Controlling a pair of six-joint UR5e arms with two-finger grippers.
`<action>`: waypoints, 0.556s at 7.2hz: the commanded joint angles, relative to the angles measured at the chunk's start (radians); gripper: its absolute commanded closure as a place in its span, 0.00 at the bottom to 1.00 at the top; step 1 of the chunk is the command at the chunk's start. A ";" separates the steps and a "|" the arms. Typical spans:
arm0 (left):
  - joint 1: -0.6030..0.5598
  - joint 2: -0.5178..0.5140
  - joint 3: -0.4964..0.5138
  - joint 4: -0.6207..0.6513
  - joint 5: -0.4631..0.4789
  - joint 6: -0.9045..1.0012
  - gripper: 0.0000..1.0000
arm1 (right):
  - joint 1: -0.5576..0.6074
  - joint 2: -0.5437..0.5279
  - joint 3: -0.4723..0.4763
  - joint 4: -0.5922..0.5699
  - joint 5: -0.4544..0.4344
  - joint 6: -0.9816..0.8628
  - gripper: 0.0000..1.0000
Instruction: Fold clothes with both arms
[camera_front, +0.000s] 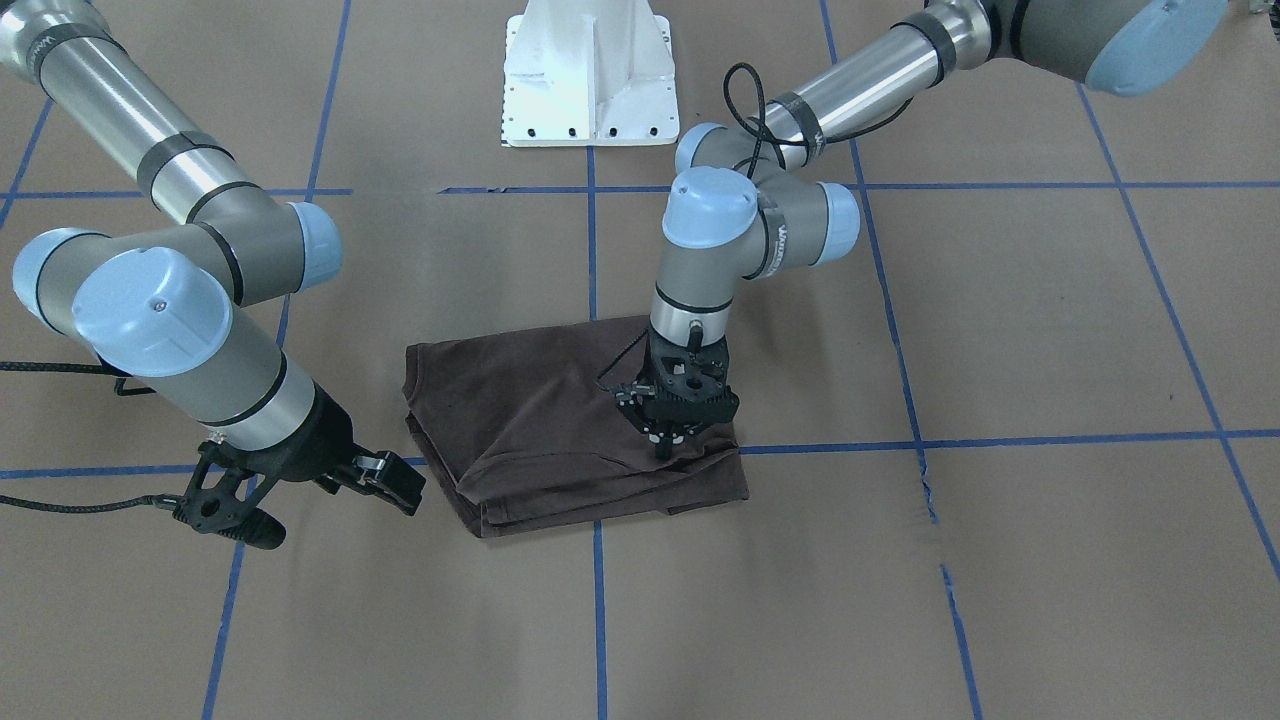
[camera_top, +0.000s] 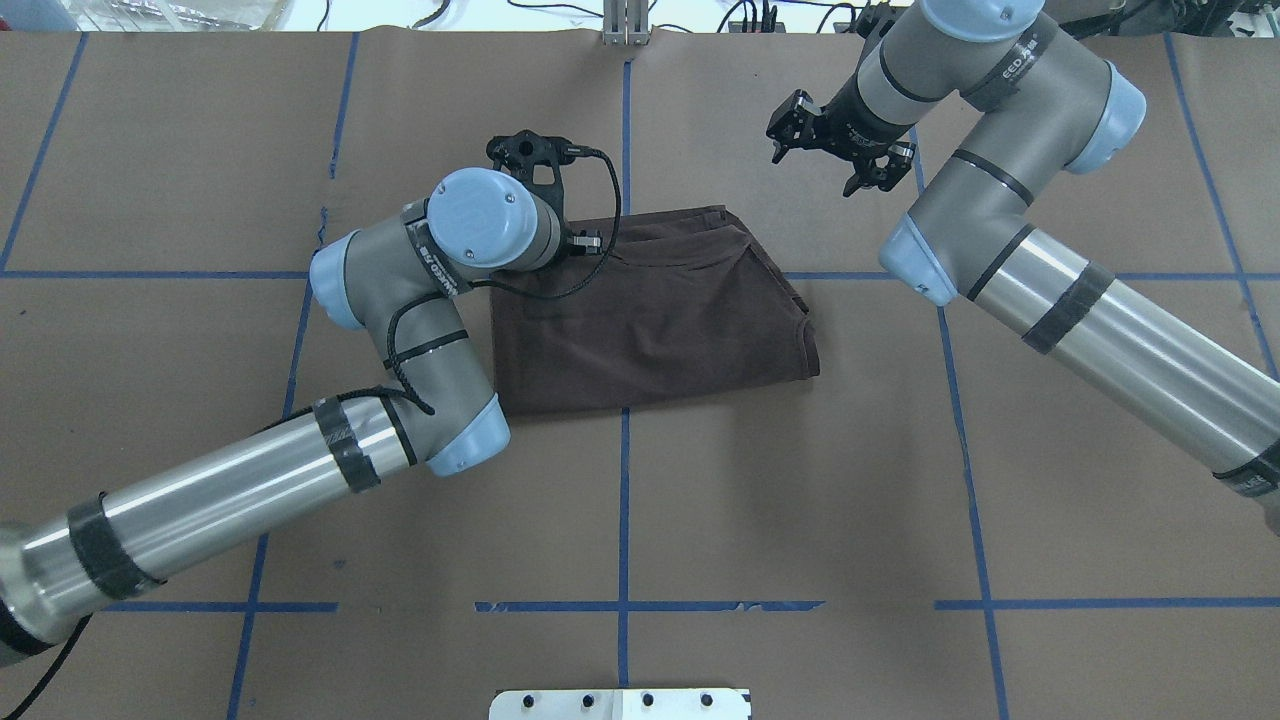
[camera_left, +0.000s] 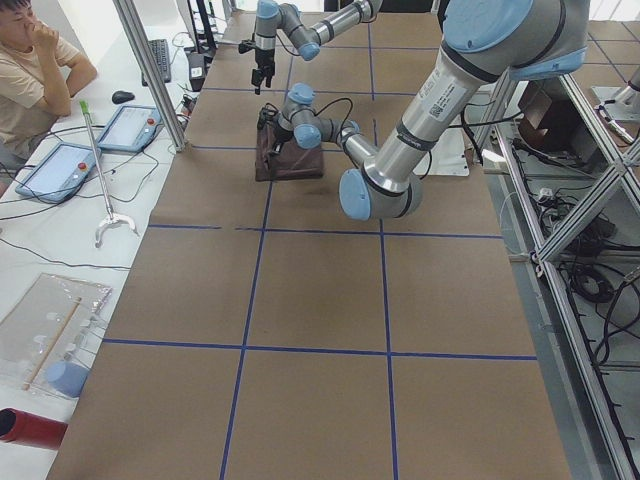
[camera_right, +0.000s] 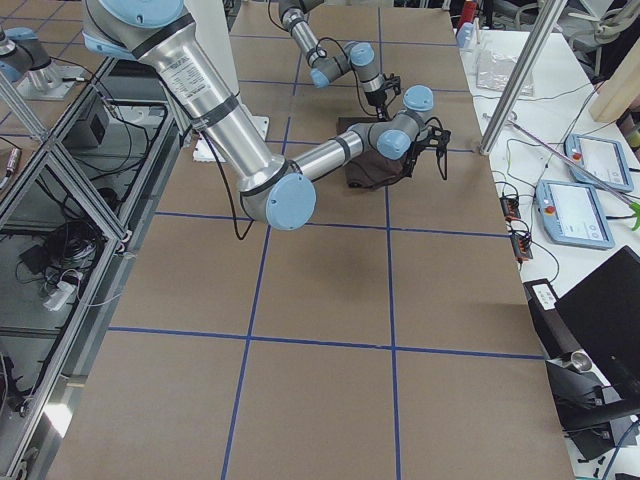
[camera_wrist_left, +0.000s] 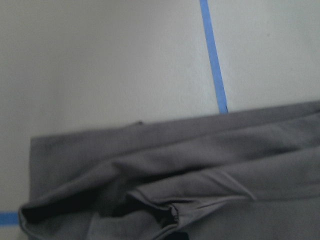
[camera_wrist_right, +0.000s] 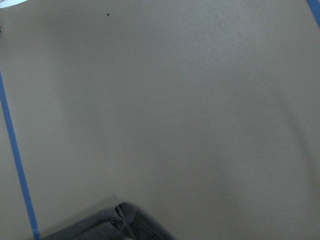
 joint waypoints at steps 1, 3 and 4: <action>-0.138 -0.110 0.232 -0.173 -0.012 0.120 1.00 | -0.011 -0.007 0.020 0.001 -0.007 0.022 0.00; -0.173 -0.105 0.207 -0.153 -0.077 0.137 1.00 | -0.026 -0.007 0.022 0.001 -0.009 0.043 0.00; -0.173 -0.058 0.092 -0.079 -0.126 0.137 1.00 | -0.043 0.005 0.029 0.001 -0.026 0.089 0.00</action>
